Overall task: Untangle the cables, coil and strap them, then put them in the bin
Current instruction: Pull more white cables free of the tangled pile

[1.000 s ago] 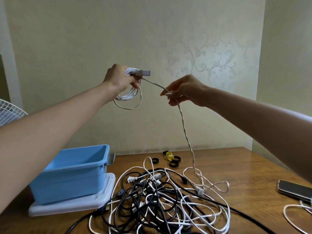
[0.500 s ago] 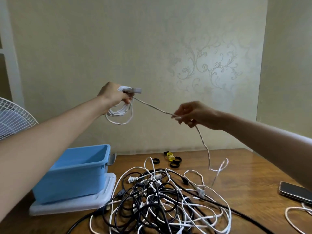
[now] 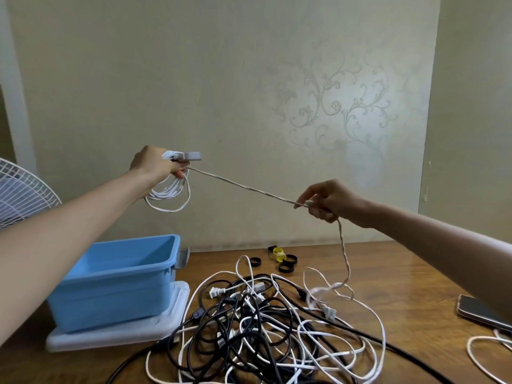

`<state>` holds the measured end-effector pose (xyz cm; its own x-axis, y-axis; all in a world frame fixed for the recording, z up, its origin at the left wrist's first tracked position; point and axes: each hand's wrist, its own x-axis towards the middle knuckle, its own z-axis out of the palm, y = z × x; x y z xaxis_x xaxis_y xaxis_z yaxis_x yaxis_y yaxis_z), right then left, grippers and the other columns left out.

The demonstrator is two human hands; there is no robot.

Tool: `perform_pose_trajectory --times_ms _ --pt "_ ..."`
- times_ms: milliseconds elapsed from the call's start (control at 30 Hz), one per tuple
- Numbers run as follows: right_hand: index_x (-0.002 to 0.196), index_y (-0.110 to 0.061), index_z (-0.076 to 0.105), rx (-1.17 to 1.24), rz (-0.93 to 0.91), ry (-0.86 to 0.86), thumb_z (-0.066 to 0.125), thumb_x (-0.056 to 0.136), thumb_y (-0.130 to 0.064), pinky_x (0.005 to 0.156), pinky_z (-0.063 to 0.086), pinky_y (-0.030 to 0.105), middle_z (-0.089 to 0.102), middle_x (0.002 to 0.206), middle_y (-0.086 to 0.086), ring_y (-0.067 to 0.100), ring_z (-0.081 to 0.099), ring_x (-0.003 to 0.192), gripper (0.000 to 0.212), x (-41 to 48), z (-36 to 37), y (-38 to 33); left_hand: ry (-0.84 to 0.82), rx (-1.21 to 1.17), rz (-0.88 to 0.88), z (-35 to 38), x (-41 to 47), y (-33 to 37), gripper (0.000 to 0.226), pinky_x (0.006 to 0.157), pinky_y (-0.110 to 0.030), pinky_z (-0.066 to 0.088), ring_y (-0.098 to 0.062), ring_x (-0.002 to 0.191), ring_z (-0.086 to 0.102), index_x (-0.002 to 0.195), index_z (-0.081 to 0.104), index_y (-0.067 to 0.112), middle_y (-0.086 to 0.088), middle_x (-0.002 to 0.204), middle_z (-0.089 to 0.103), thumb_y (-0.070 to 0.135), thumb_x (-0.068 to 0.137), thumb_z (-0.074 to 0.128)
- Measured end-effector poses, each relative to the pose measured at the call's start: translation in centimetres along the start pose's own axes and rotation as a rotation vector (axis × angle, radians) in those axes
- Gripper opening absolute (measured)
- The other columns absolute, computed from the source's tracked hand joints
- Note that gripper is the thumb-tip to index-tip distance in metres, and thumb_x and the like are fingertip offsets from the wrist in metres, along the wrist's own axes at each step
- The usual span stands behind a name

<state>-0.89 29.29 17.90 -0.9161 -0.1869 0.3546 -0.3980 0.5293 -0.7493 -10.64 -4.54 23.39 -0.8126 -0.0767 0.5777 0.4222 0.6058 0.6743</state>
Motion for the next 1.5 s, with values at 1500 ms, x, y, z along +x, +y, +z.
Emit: perform_pose_trajectory --times_ms 1500 --pt "0.088 0.008 0.067 0.075 -0.042 0.228 0.063 0.084 0.008 0.055 0.060 0.037 0.061 0.065 0.020 0.024 0.064 0.047 0.006 1.9 0.0 -5.4 -0.197 -0.347 0.073 5.5 -2.8 9.2 0.012 0.033 -0.013 0.015 -0.005 0.029 0.023 0.074 0.065 0.015 0.005 0.044 0.059 0.014 0.085 0.068"
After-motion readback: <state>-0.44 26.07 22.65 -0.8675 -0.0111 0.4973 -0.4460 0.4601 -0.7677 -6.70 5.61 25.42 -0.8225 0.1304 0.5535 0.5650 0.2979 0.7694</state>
